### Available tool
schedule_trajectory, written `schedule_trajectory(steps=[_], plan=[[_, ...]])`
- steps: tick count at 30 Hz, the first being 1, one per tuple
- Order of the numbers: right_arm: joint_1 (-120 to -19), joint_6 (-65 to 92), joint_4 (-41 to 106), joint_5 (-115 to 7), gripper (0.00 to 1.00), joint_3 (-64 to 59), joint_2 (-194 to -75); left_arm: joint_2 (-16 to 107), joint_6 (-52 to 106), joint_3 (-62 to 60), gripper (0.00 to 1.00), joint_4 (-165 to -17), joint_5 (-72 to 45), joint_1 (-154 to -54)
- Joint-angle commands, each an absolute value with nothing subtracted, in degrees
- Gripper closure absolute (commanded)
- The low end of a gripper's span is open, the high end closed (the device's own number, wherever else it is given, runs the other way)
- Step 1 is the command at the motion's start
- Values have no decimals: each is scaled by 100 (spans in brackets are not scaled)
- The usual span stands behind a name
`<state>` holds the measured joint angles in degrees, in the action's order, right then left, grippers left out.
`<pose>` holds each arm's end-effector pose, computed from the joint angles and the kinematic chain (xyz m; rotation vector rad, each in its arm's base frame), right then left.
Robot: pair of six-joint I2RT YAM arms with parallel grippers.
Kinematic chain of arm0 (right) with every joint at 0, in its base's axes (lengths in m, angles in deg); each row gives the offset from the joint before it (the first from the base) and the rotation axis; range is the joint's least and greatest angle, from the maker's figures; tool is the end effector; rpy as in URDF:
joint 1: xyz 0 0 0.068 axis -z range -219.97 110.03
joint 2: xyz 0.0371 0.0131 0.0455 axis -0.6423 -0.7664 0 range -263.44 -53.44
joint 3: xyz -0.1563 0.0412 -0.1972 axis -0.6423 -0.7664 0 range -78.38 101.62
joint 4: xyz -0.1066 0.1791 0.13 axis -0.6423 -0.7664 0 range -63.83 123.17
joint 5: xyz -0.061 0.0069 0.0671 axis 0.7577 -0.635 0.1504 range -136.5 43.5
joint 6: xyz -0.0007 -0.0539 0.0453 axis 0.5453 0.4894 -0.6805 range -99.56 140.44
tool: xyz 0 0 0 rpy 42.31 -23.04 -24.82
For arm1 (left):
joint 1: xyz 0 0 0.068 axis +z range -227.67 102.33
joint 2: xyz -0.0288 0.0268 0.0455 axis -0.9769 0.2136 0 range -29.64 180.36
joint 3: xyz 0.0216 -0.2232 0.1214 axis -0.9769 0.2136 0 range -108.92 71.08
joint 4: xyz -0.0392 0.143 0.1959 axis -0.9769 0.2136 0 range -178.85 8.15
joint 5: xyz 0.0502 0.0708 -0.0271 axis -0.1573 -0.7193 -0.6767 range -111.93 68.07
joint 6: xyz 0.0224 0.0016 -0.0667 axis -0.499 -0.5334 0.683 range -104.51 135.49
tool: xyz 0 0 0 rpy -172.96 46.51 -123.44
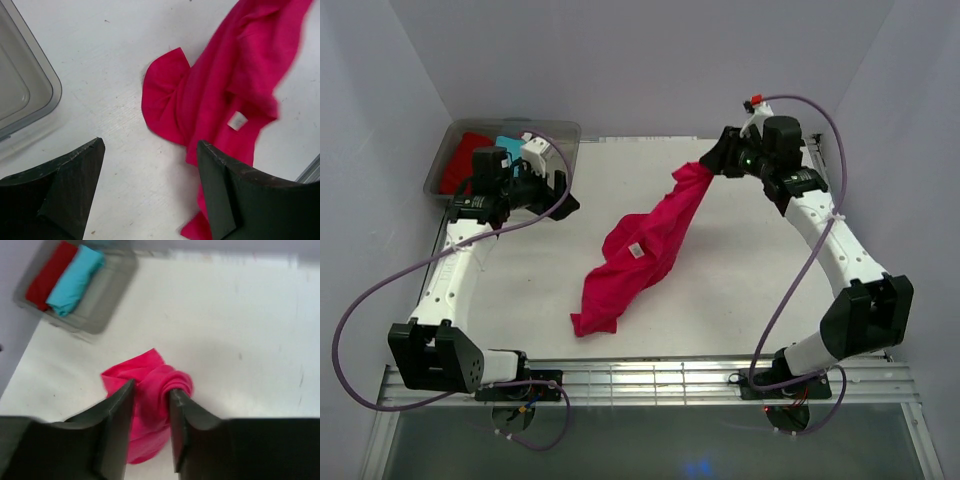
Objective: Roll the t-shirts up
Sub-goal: Place the T-shirt at the center of the board.
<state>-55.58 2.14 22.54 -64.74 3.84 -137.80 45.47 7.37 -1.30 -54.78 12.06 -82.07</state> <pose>0.3338 0.1120 0.3808 -0.1910 1.8286 0.7048 0.2818 -0.0540 0.3269 0.5559 2.0792 -0.6155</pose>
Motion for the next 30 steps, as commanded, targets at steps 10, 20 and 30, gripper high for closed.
schedule_trajectory(steps=[10,20,30], plan=[[-5874,1147,1469,-4835,22,-960,-14082,4445,-445,989,16,-4860,858,-9426],[-7064,472,1717,-4738,22,-1326,-14615,5165,-543,2151,11,-5694,-60,-10482],[-7363,330,2025,-5072,27,-965,-15513,5508,-464,2397,22,-6143,1522,-10491]])
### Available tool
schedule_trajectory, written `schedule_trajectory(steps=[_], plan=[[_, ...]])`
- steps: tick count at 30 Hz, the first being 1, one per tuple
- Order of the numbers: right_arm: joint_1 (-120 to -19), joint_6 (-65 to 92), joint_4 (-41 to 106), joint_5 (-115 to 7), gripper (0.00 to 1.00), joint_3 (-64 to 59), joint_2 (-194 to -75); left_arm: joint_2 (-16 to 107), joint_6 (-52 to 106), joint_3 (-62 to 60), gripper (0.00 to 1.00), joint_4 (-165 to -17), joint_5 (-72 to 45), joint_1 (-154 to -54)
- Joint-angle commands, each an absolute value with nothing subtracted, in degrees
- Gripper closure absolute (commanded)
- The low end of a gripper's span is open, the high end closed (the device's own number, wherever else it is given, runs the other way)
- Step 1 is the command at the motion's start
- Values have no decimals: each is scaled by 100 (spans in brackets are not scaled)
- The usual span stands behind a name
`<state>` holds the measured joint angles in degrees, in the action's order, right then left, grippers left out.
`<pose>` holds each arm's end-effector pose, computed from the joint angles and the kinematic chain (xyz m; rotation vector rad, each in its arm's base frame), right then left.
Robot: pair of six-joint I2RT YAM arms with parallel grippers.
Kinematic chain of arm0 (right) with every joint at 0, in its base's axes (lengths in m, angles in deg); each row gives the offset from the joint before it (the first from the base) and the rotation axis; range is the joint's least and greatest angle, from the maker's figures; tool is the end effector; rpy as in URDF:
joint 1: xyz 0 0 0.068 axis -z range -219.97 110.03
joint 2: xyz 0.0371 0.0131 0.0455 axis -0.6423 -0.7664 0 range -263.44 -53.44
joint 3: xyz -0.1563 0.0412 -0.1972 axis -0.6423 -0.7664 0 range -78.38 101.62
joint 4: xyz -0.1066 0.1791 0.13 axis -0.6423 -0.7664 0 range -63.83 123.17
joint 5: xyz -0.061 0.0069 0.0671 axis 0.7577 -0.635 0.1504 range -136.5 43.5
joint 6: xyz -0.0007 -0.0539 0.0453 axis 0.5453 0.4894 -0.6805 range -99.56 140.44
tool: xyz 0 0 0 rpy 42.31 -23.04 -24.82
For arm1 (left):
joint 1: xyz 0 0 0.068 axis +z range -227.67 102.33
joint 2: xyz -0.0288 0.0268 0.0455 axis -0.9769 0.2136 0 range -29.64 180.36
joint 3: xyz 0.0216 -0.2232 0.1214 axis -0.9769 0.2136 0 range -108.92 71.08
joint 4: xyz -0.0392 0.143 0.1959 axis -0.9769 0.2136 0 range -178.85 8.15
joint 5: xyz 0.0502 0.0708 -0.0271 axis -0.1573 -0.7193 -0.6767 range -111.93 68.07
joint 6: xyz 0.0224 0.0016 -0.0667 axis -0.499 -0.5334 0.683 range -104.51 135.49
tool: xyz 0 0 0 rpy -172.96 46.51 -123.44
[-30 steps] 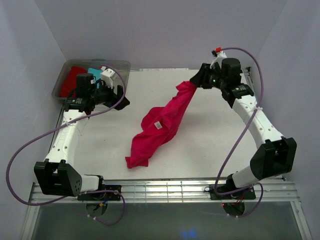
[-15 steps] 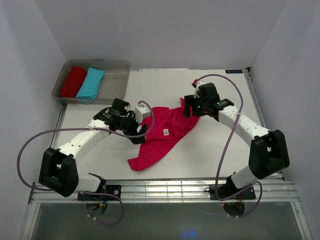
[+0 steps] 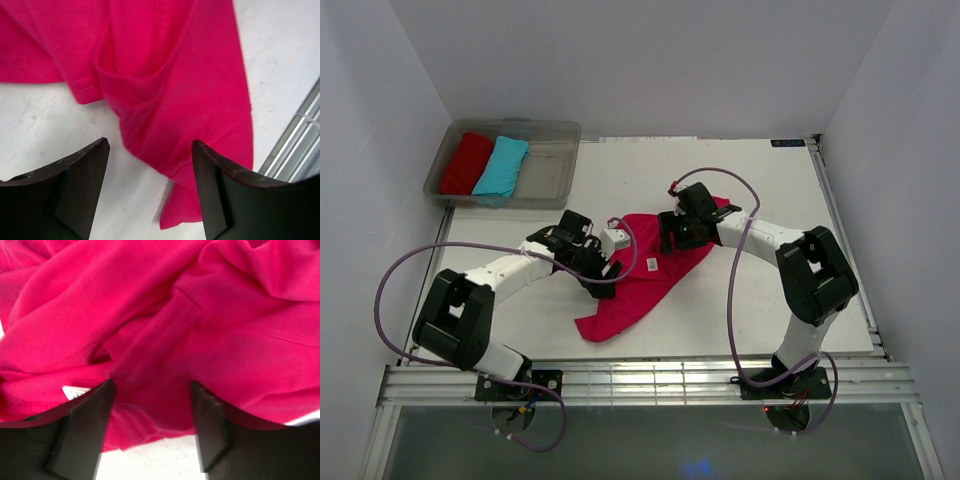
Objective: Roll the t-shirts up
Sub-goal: Place the T-shirt at the center of the board, then flatten out the T-shirt at the center of the board.
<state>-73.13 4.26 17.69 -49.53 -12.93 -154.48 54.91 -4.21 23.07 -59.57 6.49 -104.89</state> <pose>0.3081 0.2050 0.1682 -0.3941 2.4806 0.4309 0.2246 -0.1464 0.1566 1.1954 2.3904 -0.7120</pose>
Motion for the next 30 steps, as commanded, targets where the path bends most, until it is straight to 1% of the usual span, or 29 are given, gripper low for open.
schedule_trajectory(steps=[1,3,4,5,6,7,8,9,10,12,14,16,17,18,19,21,22,23,24,25,28,30], plan=[[-7372,322,2025,-5054,36,-965,-15557,5569,-455,2362,24,-6143,1585,-10482],[-7372,287,2060,-5010,47,-965,-15531,5675,-455,2318,32,-6143,1612,-10482],[-7372,278,2069,-5010,56,-982,-15505,5736,-463,2300,35,-6143,1630,-10482],[-7372,278,2104,-5019,60,-991,-15426,5902,-463,2291,48,-6143,1665,-10491],[-7363,286,2122,-5019,65,-1009,-15391,5991,-481,2291,54,-6143,1708,-10491],[-7372,312,2130,-5019,78,-1009,-15364,6087,-507,2291,61,-6134,1778,-10491],[-7372,330,2131,-5028,85,-1009,-15346,6271,-551,2248,72,-6125,1788,-10491],[-7372,339,2087,-5054,92,-1000,-15355,6343,-595,2204,100,-6125,1710,-10491],[-7372,348,2052,-5054,92,-974,-15346,6378,-534,2142,100,-6116,1439,-10491],[-7372,357,2025,-5054,92,-956,-15294,6204,-551,1984,100,-6090,1253,-10474],[-7363,400,2051,-5037,92,-782,-15127,5862,-595,1844,100,-6099,973,-10456],[-7302,497,1885,-4975,92,-448,-14969,5325,-578,1423,100,-6116,761,-10378],[-7249,532,1806,-4966,92,6,-14899,5211,-543,1195,100,-6073,551,-10342],[-7101,541,1718,-4975,92,246,-14837,5175,-473,566,100,-5881,453,-10290],[-6995,550,1596,-4992,92,753,-14697,5227,-324,203,100,-5766,278,-10150],[-6706,568,1516,-5019,92,1282,-14573,5323,-183,-491,100,-5607,128,-9991],[-6617,620,1402,-5019,92,1581,-14538,5420,-113,-1147,100,-5502,83,-9807],[-6564,664,1305,-5002,92,1923,-14564,5464,10,-1476,100,-5449,39,-9701],[-6459,699,1183,-4975,92,2693,-14616,5499,55,-1784,100,-5379,-48,-9613],[-6432,786,1068,-4984,92,3083,-14773,5500,72,-2318,100,-5369,-145,-9499],[-6405,831,769,-5019,92,4356,-14976,5325,-85,-3049,100,-5439,-461,-9463],[-6387,796,829,-5063,92,4711,-14986,5315,-217,-3455,100,-5257,-506,-9454]])
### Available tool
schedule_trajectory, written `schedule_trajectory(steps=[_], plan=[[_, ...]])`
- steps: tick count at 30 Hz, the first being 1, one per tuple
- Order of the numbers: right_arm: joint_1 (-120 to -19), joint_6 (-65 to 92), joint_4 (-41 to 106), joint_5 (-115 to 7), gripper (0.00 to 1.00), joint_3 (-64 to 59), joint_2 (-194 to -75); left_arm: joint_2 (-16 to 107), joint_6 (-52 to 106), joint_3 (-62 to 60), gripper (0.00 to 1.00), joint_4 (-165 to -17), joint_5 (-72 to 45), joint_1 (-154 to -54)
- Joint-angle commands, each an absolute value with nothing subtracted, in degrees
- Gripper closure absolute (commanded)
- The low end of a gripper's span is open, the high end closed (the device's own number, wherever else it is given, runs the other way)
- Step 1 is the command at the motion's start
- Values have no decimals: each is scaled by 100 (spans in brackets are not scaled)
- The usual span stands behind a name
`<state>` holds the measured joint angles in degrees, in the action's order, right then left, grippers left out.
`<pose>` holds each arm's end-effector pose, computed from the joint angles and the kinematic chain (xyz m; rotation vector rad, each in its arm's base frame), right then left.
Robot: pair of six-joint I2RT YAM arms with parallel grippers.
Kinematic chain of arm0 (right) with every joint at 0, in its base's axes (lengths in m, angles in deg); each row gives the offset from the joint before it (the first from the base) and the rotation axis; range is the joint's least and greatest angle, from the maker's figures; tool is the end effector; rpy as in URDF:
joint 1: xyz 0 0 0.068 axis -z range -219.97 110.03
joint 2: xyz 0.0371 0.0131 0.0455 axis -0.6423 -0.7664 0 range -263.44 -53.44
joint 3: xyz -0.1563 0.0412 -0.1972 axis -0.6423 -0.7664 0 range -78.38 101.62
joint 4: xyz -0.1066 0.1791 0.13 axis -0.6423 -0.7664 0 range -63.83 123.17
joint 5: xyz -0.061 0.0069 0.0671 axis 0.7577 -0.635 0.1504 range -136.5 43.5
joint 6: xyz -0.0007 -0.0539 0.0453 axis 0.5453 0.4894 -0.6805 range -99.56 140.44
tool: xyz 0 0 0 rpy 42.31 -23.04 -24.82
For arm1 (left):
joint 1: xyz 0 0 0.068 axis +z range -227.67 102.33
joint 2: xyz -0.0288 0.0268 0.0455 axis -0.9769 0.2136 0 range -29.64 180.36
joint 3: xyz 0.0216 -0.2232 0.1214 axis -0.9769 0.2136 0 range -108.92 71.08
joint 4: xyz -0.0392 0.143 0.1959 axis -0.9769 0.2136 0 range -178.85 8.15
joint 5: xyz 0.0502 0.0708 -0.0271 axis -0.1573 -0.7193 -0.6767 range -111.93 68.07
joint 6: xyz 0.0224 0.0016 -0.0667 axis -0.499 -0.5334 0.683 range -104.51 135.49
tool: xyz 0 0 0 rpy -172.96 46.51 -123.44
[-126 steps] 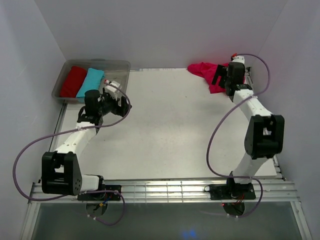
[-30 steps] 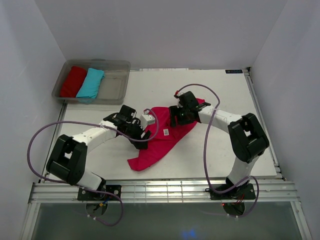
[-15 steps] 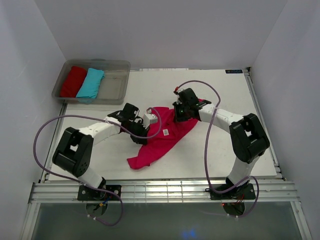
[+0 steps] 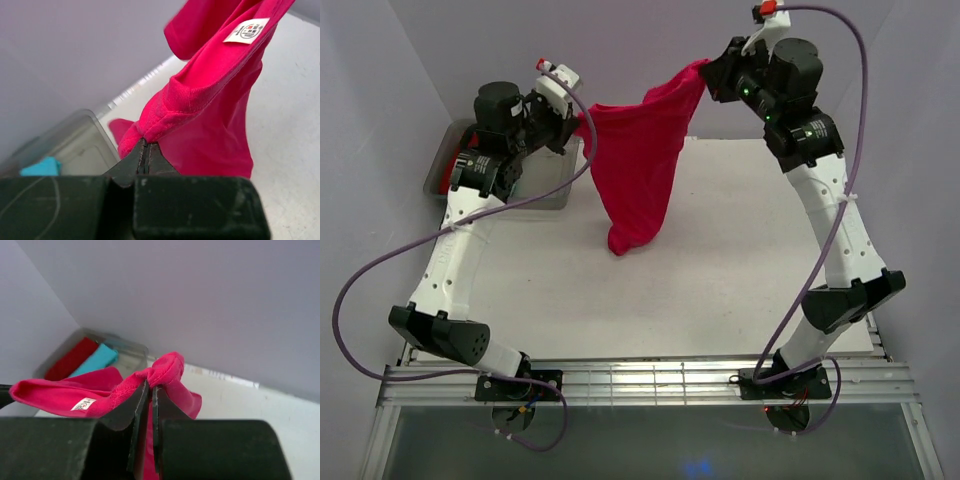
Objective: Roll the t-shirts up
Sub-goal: Flatten out the T-shirt at the center of the board.
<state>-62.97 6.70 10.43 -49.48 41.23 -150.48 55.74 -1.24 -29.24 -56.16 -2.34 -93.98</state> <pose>0.3387 0.1470 0.4997 -0.1705 1.5908 0.5421 0.3087 -0.1105 0.4359 0.7536 1.7161 -0.3162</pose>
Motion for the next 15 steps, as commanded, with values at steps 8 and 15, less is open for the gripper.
schedule_trajectory(steps=[8,15], plan=[[-6300,348,1981,-5467,92,3949,-14766,5280,-657,-4897,100,-4174,-453,-9454],[-5616,-258,1990,-5924,92,3495,-14952,5280,-288,-3700,100,-3945,2077,-10040]])
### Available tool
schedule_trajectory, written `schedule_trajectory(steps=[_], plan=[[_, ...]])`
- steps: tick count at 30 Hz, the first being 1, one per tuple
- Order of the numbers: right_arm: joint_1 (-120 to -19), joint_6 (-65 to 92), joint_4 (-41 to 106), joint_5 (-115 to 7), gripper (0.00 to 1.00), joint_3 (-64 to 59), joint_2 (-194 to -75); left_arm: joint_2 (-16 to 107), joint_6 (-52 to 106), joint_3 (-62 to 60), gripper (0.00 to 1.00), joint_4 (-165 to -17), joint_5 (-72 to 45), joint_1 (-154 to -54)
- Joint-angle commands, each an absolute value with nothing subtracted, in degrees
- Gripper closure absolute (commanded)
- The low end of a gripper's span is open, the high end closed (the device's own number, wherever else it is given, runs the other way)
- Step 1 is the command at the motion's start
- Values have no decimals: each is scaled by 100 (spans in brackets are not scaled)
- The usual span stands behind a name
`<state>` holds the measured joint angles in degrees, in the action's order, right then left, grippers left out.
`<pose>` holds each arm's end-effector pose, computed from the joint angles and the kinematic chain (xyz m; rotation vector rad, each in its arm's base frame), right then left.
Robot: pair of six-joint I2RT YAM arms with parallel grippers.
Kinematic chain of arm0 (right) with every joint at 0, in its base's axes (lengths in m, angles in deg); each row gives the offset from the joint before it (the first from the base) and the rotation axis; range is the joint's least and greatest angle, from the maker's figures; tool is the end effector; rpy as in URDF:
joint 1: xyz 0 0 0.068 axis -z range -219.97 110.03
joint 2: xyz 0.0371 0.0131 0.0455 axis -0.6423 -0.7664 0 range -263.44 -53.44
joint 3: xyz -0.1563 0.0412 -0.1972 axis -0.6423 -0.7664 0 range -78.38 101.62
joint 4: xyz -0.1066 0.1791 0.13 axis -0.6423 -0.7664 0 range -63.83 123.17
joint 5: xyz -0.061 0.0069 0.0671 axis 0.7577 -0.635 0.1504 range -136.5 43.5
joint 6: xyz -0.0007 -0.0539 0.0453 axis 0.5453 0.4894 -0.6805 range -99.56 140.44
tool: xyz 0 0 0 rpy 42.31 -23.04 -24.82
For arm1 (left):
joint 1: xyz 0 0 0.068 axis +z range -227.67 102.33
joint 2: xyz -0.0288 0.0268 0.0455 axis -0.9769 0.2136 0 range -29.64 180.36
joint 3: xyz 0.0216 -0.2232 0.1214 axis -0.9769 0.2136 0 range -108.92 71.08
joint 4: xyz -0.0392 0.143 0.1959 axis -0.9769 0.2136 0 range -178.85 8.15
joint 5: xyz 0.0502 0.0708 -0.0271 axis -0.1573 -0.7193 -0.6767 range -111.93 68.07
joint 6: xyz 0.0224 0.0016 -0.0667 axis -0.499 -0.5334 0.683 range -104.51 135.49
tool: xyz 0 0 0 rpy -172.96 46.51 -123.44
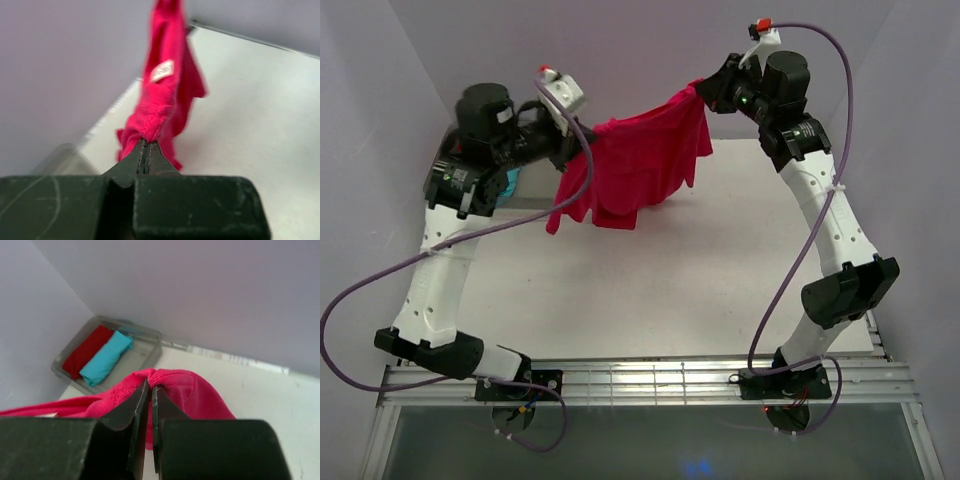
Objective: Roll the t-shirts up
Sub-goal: Flatten out the T-shirt at the center of the board.
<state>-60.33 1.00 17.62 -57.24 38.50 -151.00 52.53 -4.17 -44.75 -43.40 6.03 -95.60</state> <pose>0.3507 0.1416 0.4975 -0.1669 1.5375 0.6955 0.2442 -0.1074 0.5076 0.8917 1.5295 -0.4108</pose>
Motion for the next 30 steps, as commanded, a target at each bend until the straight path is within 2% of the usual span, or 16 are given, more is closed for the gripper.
schedule_trajectory(steps=[1,4,5,6,8,9,10,11,12,13,15,18,20,21,25,30], plan=[[-5475,-267,1981,-5916,92,3274,-14872,5341,-349,-3442,100,-3945,2095,-10661],[-5009,-5,1981,-5653,92,2211,-14522,5831,-516,-2817,100,-4042,1499,-11996],[-4912,75,1990,-5574,92,1938,-14442,6016,-586,-2772,98,-4033,1394,-12281],[-4702,145,1999,-5434,92,1692,-14371,6201,-717,-2754,89,-4033,1297,-12571],[-4490,251,2025,-5406,92,1102,-14292,6727,-902,-2841,55,-4033,1313,-13231],[-4306,295,2008,-5467,76,988,-14326,6878,-1051,-2903,10,-4051,1322,-13407],[-4226,356,1981,-5511,54,839,-14457,7019,-1105,-2973,2,-4051,1305,-13635],[-4164,383,1938,-5537,33,794,-14537,7246,-1114,-3156,2,-4068,1305,-13681],[-4085,400,1694,-5477,3,793,-14616,7336,-1062,-3245,2,-4121,1287,-13682],[-4076,470,1491,-5337,10,810,-14756,7389,-887,-3307,2,-4139,1009,-13655],[-4067,515,1122,-4925,10,715,-14775,7416,-807,-3334,2,-4156,569,-13577],[-4076,392,1119,-4703,9,-320,-14223,7241,-596,-2906,17,-4244,-355,-13103],[-4076,76,1277,-4711,6,-979,-13582,7021,-281,-2606,31,-4297,-645,-12348],[-4137,-73,1313,-4729,1,-1617,-13153,6959,-227,-2265,33,-4428,-760,-11789],[-4768,-135,1331,-4203,19,-2800,-12473,6678,-243,-1036,29,-5420,-1717,-10898],[-5245,-503,1338,-3964,22,-3870,-12393,6730,-174,-311,23,-6195,-2044,-10588]])
